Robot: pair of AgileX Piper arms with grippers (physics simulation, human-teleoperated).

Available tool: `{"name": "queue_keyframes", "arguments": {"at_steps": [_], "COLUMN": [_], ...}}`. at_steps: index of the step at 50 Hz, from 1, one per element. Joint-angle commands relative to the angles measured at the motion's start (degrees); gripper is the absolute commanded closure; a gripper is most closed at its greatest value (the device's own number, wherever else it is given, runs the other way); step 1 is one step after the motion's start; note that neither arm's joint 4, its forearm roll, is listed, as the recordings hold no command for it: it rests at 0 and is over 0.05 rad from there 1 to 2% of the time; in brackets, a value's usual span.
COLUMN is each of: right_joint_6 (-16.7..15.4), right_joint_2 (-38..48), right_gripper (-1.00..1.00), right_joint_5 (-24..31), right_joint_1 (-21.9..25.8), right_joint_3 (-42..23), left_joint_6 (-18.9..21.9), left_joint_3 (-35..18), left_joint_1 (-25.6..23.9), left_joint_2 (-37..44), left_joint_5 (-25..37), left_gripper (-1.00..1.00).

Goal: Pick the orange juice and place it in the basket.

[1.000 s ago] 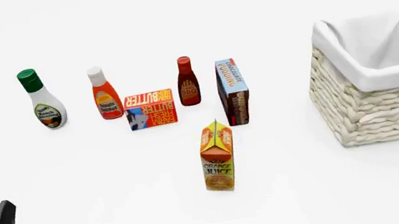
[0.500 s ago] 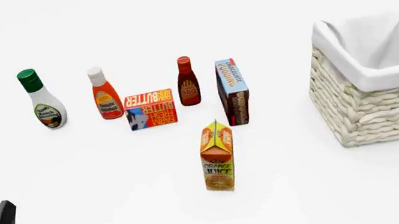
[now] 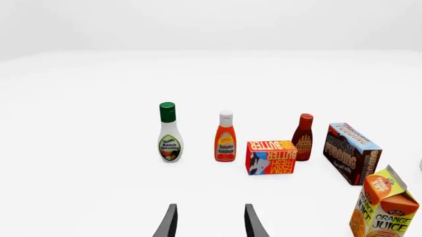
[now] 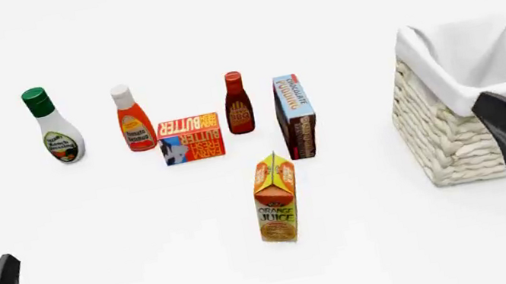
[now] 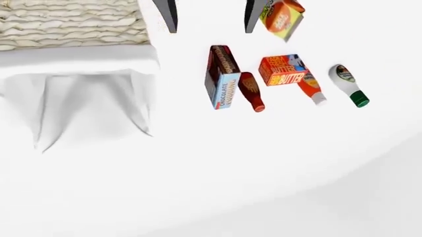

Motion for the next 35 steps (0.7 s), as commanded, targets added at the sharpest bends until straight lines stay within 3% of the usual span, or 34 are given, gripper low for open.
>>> {"name": "queue_keyframes", "arguments": {"at_steps": [1,6,7,9,11,19,21,33,35], "right_joint_6": [4.6,5.2,7.7,6.6,8.5,10.0,12.3,15.2,16.8], "right_joint_2": [8.6,10.6,12.8,11.7,13.7,16.7,18.2,22.1,23.5], "right_gripper": [-1.00,-1.00,-1.00,-1.00,-1.00,-1.00,-1.00,-1.00,-1.00], "right_joint_5": [2.0,4.9,6.0,7.0,8.3,12.4,12.6,18.0,18.9], "right_joint_1": [3.0,3.6,4.7,4.0,5.1,6.1,7.5,9.2,10.4], "right_joint_3": [-5.0,-8.0,-8.9,-9.9,-11.2,-15.8,-15.9,-21.3,-22.4], "left_joint_6": [0.0,0.0,0.0,0.0,0.0,0.0,0.0,0.0,0.0], "left_joint_3": [0.0,0.0,0.0,0.0,0.0,0.0,0.0,0.0,0.0], "left_joint_1": [0.3,0.3,0.3,0.3,0.3,0.3,0.3,0.3,0.3], "left_joint_2": [-0.1,-0.1,-0.1,-0.1,-0.1,-0.1,-0.1,-0.1,-0.1], "left_joint_5": [0.0,0.0,0.0,0.0,0.0,0.0,0.0,0.0,0.0], "left_gripper": [-1.00,-1.00,-1.00,-1.00,-1.00,-1.00,-1.00,-1.00,-1.00]}}
